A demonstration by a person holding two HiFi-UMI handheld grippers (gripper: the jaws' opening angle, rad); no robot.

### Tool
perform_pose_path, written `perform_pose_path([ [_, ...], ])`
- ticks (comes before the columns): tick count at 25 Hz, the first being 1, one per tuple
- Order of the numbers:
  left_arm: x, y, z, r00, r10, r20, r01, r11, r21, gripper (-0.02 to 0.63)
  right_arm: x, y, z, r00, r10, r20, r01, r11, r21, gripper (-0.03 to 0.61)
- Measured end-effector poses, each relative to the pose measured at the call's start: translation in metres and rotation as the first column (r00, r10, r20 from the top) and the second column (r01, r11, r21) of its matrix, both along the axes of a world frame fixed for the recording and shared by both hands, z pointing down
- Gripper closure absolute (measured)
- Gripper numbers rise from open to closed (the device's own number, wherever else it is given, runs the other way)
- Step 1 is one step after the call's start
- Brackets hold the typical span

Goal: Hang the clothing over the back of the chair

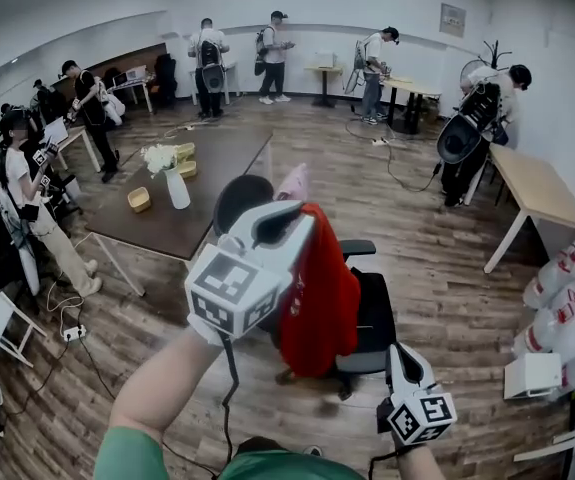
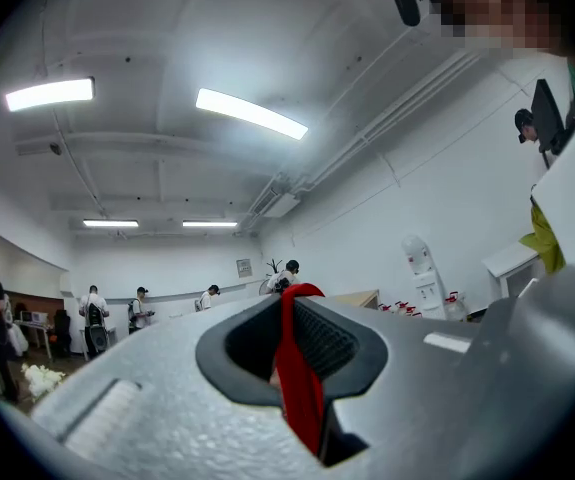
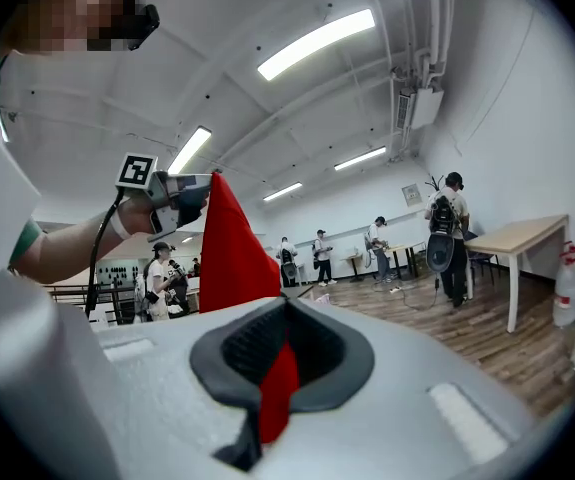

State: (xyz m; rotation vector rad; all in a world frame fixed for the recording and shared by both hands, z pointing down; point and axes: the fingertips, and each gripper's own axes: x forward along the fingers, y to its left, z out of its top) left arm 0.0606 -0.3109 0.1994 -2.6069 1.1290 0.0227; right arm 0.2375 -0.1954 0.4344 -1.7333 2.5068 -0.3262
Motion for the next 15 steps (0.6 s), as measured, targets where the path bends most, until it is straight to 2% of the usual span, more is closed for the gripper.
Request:
perform_pose_path([
  [4, 0.004, -0.045, -0.005, 1.0, -0.011, 0.022, 0.011, 1.0, 0.004, 0.573, 0.01, -0.01, 0.003, 0.999, 0.044, -0.006, -0.044, 0.999, -0.012, 0.575],
  [8, -0.007, -0.098, 0.001, 1.0, -0.019, 0.02, 0.02, 0.999, -0.03, 0.574, 0.016, -0.019, 0.008, 0.993, 0.116, -0.013, -0.116, 0.993, -0.03, 0.575],
  [12, -0.035, -0.151, 0.005, 0.998, -0.057, 0.001, 0.057, 0.997, -0.047, 0.574, 0.021, -0.03, 0.016, 0.983, 0.181, -0.024, -0.182, 0.982, -0.049, 0.575],
  [15, -0.072, -0.181, -0.001, 0.994, -0.103, -0.027, 0.101, 0.994, -0.045, 0.574, 0.017, -0.039, 0.023, 0.978, 0.207, -0.032, -0.209, 0.975, -0.069, 0.574],
])
